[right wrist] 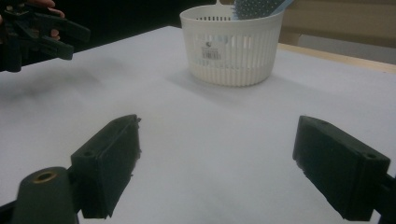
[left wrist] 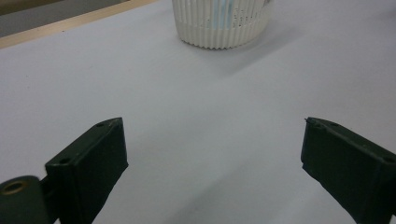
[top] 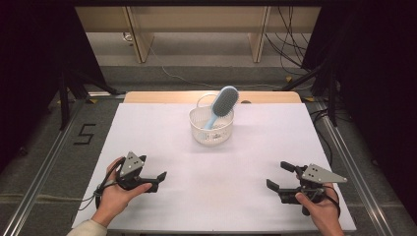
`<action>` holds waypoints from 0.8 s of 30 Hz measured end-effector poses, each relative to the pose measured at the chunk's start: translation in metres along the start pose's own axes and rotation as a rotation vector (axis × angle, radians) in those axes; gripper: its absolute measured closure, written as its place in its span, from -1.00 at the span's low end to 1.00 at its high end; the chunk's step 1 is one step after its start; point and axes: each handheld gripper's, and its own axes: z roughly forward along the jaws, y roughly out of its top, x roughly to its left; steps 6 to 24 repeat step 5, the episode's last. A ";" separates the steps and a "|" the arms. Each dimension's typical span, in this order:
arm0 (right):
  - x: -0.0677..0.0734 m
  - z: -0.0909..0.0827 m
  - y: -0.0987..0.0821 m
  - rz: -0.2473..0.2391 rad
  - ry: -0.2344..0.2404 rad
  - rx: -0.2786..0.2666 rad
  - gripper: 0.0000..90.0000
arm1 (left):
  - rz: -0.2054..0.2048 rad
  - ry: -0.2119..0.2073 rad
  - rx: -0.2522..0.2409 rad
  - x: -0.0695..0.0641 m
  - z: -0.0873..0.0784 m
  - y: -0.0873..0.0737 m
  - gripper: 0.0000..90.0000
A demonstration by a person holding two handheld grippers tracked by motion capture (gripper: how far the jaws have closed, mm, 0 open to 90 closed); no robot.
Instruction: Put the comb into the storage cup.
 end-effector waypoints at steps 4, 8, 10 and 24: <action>0.000 0.000 0.000 -0.001 0.000 0.000 -0.66 | 0.008 0.000 0.004 0.000 0.001 0.000 -0.85; 0.000 0.000 0.000 -0.001 0.000 -0.003 -0.66 | 0.008 -0.001 0.005 -0.001 0.001 0.000 -0.84; 0.000 0.000 0.000 -0.001 0.000 -0.003 -0.66 | 0.008 -0.001 0.005 -0.001 0.001 0.000 -0.84; 0.000 0.000 0.000 -0.001 0.000 -0.003 -0.66 | 0.008 -0.001 0.005 -0.001 0.001 0.000 -0.84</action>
